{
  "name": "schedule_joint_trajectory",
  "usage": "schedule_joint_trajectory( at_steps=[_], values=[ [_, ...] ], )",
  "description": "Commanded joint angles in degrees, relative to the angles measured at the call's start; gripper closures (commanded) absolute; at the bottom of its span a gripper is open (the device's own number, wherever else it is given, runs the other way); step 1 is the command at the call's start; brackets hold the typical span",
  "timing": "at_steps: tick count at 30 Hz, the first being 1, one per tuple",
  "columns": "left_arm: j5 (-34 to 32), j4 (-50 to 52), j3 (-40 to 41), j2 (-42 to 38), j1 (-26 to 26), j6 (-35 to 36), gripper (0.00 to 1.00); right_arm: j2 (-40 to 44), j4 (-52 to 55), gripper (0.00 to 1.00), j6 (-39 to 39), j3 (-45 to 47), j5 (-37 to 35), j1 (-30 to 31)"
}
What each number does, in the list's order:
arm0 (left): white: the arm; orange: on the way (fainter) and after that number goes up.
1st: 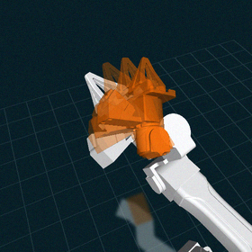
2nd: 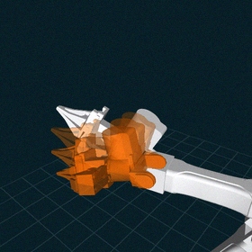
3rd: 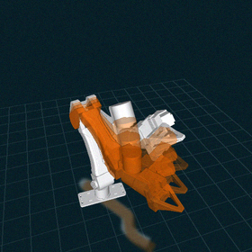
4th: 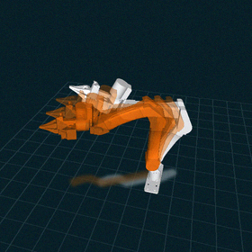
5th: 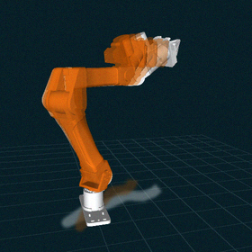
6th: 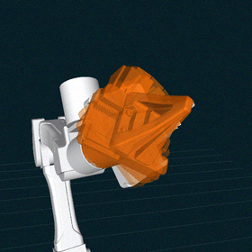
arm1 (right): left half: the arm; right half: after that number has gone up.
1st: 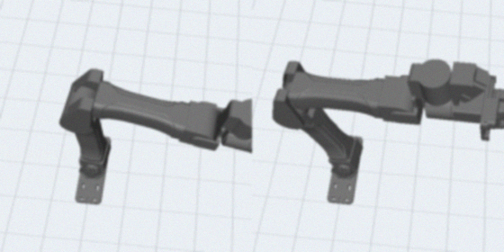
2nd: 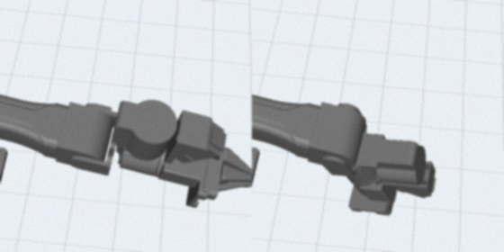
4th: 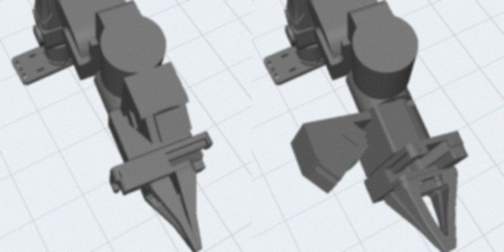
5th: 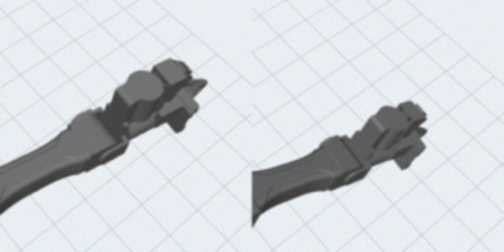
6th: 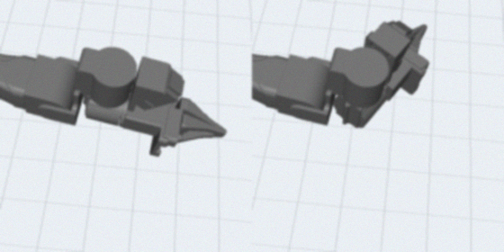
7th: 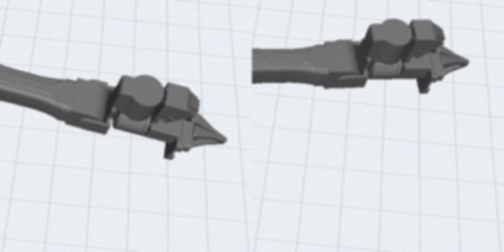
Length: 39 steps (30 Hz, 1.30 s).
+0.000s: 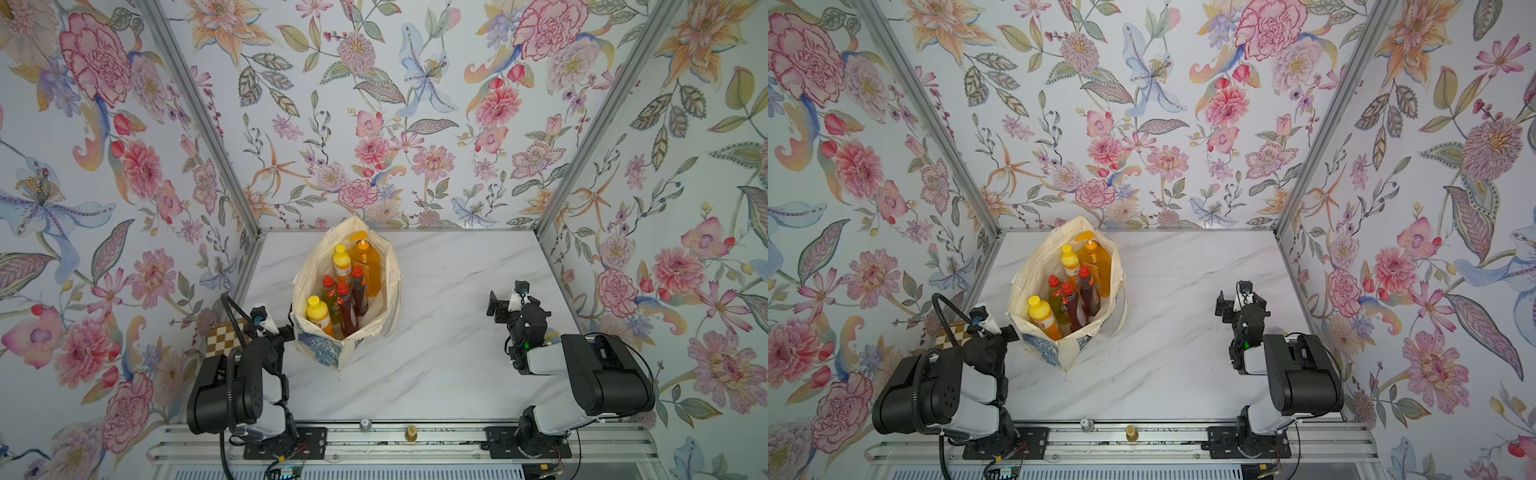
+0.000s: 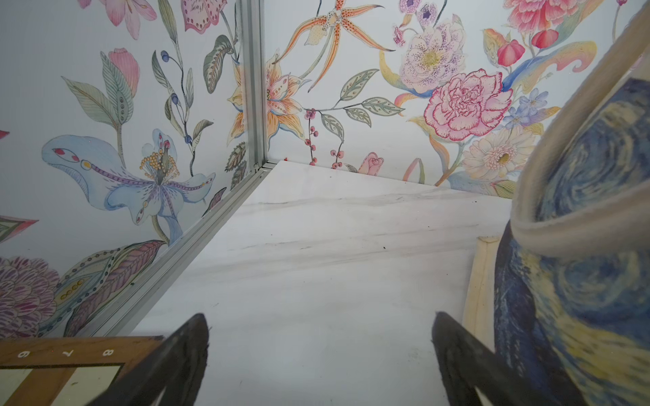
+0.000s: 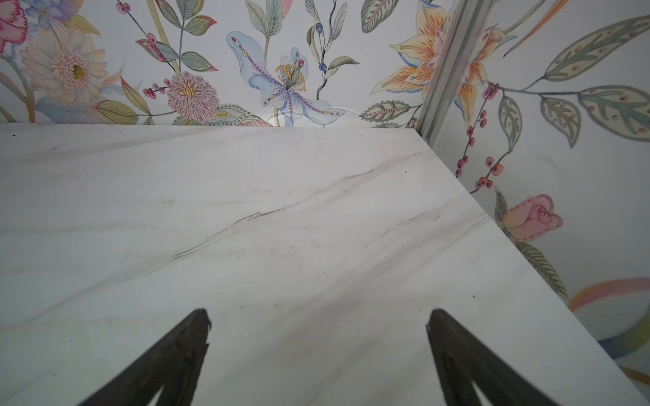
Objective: Pack dish soap into the shopping bag
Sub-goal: Reset both arms
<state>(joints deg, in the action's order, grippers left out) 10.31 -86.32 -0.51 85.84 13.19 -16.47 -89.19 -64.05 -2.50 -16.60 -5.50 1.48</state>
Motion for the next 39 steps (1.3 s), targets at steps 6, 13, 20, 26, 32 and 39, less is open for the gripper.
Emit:
schedule_joint_trajectory(
  at_steps=[6, 13, 20, 26, 32, 39],
  values=[
    [3.18, -16.33, 1.23, 1.8, 0.09, 1.09, 0.01, 0.46, 0.75, 0.01, 0.92, -0.24, 0.39, 0.37],
    [3.62, -16.34, 0.69, 2.57, -0.27, 1.53, 0.01, 0.51, 0.77, 0.01, 0.88, -0.28, 0.38, 0.37],
    [6.1, -16.33, 0.28, 2.93, -1.23, 3.44, 0.01, 0.52, 0.76, 0.01, 0.91, -0.27, 0.4, 0.37],
    [6.12, -16.33, 0.2, 3.01, -1.39, 3.64, 0.01, 0.51, 0.76, 0.01, 0.92, -0.29, 0.38, 0.37],
    [5.4, -16.33, 0.35, 2.93, -1.59, 3.64, 0.01, 0.5, 0.77, 0.01, 0.91, -0.28, 0.35, 0.37],
    [5.51, -16.34, 0.38, 3.01, -1.58, 3.64, 0.01, 0.51, 0.77, 0.01, 0.92, -0.34, 0.33, 0.37]
  ],
)
